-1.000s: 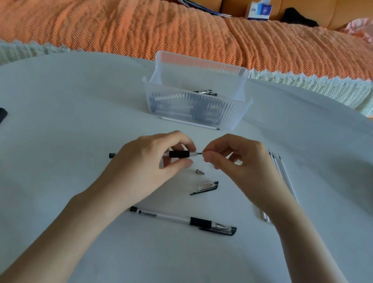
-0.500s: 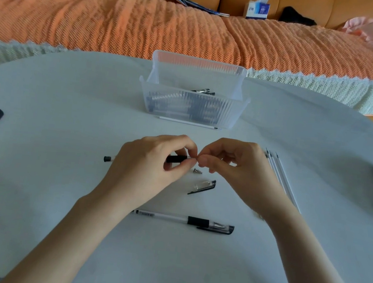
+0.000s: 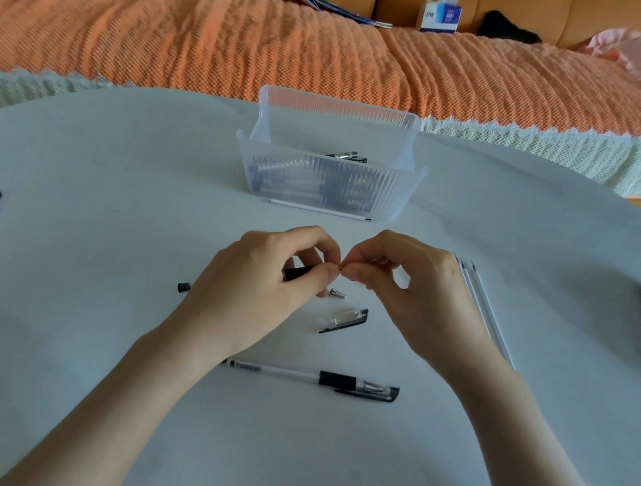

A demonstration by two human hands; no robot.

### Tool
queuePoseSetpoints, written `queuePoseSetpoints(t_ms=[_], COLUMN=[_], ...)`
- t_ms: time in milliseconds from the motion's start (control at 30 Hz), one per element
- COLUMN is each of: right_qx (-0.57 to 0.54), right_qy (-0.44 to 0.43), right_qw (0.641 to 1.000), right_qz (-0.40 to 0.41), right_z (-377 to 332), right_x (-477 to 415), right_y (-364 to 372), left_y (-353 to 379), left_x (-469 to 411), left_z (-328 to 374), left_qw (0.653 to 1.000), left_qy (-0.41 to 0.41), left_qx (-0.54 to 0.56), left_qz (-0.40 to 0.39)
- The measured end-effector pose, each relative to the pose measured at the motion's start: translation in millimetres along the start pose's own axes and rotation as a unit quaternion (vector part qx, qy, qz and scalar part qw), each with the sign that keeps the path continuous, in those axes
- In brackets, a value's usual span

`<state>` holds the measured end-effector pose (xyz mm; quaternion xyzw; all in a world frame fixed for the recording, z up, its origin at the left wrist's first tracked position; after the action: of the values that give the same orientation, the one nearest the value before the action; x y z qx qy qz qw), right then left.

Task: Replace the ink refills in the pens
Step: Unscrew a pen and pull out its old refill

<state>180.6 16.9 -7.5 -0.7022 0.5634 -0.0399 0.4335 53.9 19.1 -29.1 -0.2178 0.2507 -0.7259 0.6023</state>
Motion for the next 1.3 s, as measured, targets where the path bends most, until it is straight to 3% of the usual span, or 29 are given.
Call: queuePoseSetpoints(t_ms=[300, 500, 733, 967, 1300], right_qx=[0.038, -0.044, -0.081, 0.028, 0.086], right_qy=[-0.075, 0.044, 0.063, -0.090, -0.204], right_qw=[0.996, 0.998, 0.993, 0.996, 0.974], right_qz=[0.018, -0.021, -0.051, 0.011, 0.051], right_z=[-10.9, 7.9, 10.5, -9.1, -28.7], right_x=[-0.2, 2.6, 4.6, 0.8, 7.4], right_y=[-0.6, 0.7, 4.8, 1.6, 0.6], left_y=[-0.2, -5.6, -6.3, -6.2, 2.8], left_x=[-0.6, 5.9, 9.9, 3.6, -1.4], left_z=[1.7, 10.2, 18.4, 10.5, 0.4], left_qw=[0.998, 0.994, 0.985, 0.995, 0.982], left_qy=[-0.022, 0.018, 0.066, 0.006, -0.063], left_qx=[0.053, -0.107, -0.151, -0.102, 0.106], left_qz=[-0.040, 0.033, 0.049, 0.017, -0.140])
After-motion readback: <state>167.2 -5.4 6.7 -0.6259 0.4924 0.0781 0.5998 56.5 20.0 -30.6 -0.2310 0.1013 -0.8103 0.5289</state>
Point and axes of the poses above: each hand's wrist, its own x-axis away from the middle knuckle, its own y-axis out of the palm, z = x × y, the point moved 9 cm from there along -x, towards the middle knuckle, and after that the axes turned 9 degrees about -y, right-handed, at the moved point
